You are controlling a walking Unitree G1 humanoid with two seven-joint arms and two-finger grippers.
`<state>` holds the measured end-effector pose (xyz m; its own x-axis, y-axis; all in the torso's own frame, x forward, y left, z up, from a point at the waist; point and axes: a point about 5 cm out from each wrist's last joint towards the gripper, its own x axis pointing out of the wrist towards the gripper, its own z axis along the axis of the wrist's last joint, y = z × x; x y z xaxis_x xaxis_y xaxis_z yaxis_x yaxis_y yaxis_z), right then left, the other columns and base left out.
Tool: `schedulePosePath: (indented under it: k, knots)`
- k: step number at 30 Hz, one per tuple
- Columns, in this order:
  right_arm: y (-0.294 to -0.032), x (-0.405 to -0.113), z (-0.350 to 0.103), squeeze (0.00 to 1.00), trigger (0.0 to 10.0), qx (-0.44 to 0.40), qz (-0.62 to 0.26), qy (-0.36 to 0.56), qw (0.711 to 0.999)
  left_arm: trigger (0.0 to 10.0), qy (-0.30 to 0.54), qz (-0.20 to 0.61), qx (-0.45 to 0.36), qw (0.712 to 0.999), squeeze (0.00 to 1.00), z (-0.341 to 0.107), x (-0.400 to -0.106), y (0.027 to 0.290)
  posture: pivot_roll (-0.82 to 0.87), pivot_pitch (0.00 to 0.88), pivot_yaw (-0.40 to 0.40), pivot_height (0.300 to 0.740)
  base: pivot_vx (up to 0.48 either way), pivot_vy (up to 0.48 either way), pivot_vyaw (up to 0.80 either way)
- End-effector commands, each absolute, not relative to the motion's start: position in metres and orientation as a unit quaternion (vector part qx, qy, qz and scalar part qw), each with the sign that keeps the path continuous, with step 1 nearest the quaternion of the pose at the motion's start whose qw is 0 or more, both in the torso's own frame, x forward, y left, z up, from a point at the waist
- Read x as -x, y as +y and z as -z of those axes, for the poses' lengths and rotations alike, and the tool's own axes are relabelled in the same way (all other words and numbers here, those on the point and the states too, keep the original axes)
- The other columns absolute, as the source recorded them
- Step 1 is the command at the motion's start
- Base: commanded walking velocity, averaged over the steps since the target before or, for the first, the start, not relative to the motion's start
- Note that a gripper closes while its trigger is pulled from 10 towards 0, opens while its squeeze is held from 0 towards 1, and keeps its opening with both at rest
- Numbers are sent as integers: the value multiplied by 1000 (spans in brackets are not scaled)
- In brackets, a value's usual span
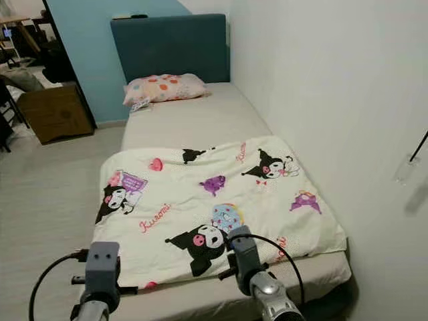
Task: Clean up the room
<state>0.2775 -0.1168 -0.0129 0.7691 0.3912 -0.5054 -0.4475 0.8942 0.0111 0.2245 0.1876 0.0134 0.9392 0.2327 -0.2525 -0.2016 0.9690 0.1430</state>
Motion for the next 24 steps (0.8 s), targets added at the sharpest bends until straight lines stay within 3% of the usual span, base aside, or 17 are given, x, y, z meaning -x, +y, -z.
schedulePosePath:
  k: [1, 9, 24]
  knots:
    - [-112, -281, 9, 0, 10000, 59, -232, 248, 939, 10000, 149, -117, -56, 980, 0, -8, -221, 189, -65, 0, 15, 740, 0, 0, 0]
    - [-112, -286, 5, 0, 10000, 48, -222, 245, 943, 10000, 154, -117, -60, 979, 0, -8, -222, 192, -69, 0, 14, 735, 0, 0, 0]
    - [-110, -287, 4, 0, 10000, 41, -230, 243, 942, 10000, 155, -109, -72, 979, 0, -9, -226, 194, -67, 0, 11, 680, 0, 0, 0]
